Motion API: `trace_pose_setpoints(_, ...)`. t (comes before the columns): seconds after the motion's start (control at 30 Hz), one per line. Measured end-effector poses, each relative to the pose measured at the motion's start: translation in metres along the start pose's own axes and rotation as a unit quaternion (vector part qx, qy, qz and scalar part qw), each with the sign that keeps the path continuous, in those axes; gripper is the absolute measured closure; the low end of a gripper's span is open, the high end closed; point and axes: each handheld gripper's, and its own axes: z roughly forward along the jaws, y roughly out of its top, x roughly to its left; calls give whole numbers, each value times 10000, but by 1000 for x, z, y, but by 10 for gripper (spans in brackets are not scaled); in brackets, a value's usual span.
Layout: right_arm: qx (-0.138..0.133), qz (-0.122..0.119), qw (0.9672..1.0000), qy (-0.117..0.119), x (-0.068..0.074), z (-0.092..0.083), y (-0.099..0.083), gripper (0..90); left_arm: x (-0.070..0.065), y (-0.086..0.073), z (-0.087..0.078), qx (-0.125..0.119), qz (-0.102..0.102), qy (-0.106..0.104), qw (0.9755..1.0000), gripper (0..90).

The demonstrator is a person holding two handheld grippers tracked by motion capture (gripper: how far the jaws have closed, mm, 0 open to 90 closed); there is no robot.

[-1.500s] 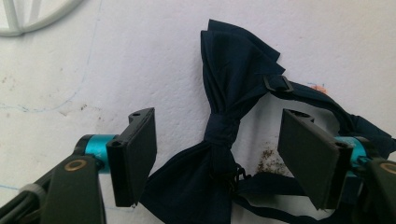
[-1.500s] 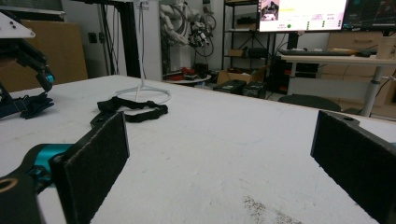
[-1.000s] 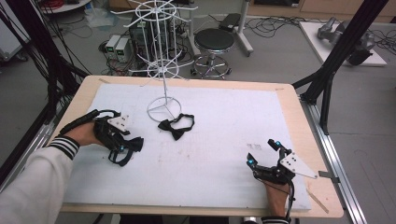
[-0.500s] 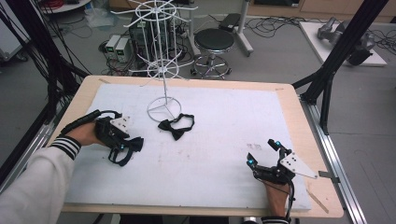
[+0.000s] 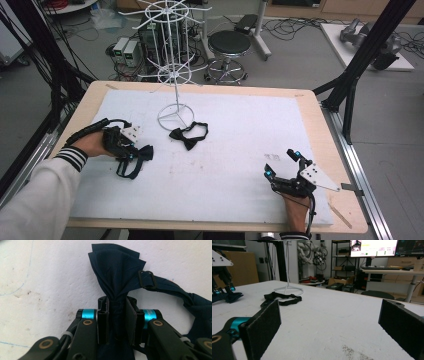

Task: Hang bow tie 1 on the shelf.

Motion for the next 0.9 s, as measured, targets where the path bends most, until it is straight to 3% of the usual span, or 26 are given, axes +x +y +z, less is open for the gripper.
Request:
trace_pose_setpoints(0.17, -3, -10, 10000, 2, 0, 0, 0, 36, -2, 1, 0, -116, -73, 40, 9999, 741)
trace_pose_setpoints(0.2, -6, -9, 10000, 1, 0, 0, 0, 36, -1, 2, -2, -48, 29, 62, 10000, 742)
trace_pose_setpoints(0.23, -4, -16, 10000, 0, 0, 0, 0, 36, -3, 2, -2, -147, -51, 101, 9998, 743)
trace_pose_setpoints(0.27, -4, -16, 10000, 0, 0, 0, 0, 36, -2, 2, -4, -101, 46, 162, 9998, 743)
trace_pose_setpoints(0.47, -4, -19, 10000, 0, 0, 0, 0, 36, -4, 2, -18, -590, -217, 442, 9970, 746)
trace_pose_setpoints(0.67, -9, -14, 10000, -3, 0, 0, 0, 36, -4, 2, -26, -744, -257, 484, 9957, 746)
trace_pose_setpoints(0.77, -14, -24, 10000, -8, 0, 0, 0, 36, -4, 2, -31, -944, -355, 519, 9935, 746)
trace_pose_setpoints(0.8, -12, -25, 10000, -4, 0, 0, 0, 36, -4, 2, -34, -1141, -426, 550, 9910, 746)
trace_pose_setpoints(0.83, -9, -13, 10000, -3, 0, 0, 0, 36, -4, 2, -34, -1141, -426, 550, 9910, 746)
trace_pose_setpoints(0.9, -13, -14, 10000, 0, 0, 0, 0, 36, -4, 3, -39, -1285, -480, 644, 9885, 746)
